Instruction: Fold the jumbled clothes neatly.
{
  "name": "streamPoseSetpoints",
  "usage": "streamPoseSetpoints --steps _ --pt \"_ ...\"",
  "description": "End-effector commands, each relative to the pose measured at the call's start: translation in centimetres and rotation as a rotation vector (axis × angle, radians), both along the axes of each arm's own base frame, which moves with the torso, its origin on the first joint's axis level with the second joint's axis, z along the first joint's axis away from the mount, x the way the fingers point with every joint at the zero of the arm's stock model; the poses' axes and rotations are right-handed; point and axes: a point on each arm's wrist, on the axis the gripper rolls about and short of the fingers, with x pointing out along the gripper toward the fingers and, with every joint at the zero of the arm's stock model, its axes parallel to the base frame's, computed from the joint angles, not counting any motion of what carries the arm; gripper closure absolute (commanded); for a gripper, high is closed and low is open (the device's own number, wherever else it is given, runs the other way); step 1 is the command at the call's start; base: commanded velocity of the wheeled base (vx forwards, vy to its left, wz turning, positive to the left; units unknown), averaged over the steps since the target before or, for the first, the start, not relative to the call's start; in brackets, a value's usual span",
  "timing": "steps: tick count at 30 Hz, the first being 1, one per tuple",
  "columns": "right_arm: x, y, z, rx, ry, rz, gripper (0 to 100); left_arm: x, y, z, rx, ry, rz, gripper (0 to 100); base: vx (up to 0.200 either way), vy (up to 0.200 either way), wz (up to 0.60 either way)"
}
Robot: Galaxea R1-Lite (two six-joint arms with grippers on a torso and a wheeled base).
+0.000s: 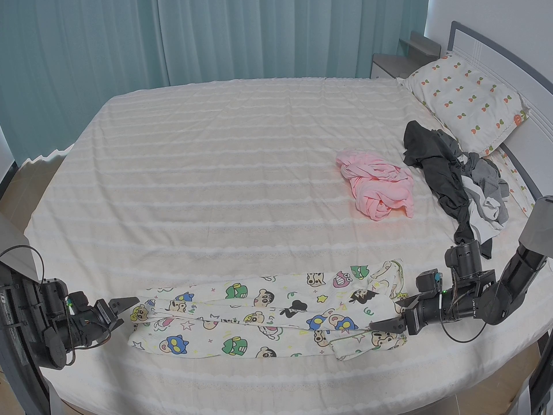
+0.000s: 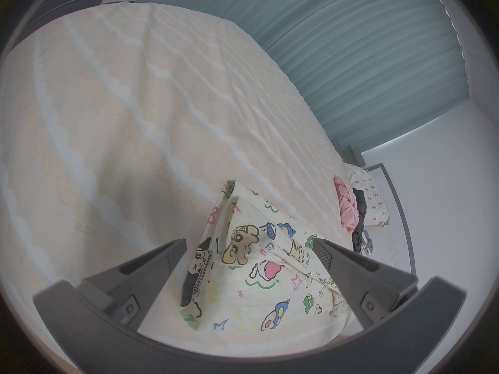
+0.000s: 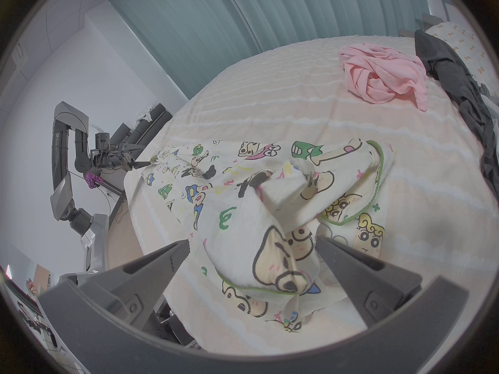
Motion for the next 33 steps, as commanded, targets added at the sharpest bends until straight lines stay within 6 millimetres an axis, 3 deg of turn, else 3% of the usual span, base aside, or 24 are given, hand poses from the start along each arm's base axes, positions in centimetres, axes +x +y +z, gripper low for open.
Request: streamPoseSetpoints --steps 1,7,8,16,27,33 --pt "-0.2 0.3 -0.2 -0.004 0.009 0.014 0 -0.7 0.6 0.8 -0.009 -0.014 0.035 0 0.000 0.000 0.00" --pt "-0.1 1.0 -0.4 -0.004 0.009 0.037 0 -1.2 0.9 0.6 -0.017 0.005 0.055 0 0.000 0.000 0.00" --pt "0.0 1.1 -0.4 -0.003 0.009 0.038 100 -1.2 0.9 0.6 -0.018 0.008 0.056 0 0.000 0.000 0.00" --pt "0.0 1.2 0.1 0.009 0.000 0.041 100 -1.4 0.8 0.4 -0.023 0.024 0.056 0 0.000 0.000 0.00" --pt "-1.3 1.3 4.6 0.208 0.086 0.042 100 -1.4 0.8 0.3 -0.024 0.026 0.054 0 0.000 0.000 0.00" --pt "-0.8 1.4 6.9 0.285 0.201 0.008 100 -1.5 0.8 0.3 -0.024 0.026 0.054 0 0.000 0.000 0.00"
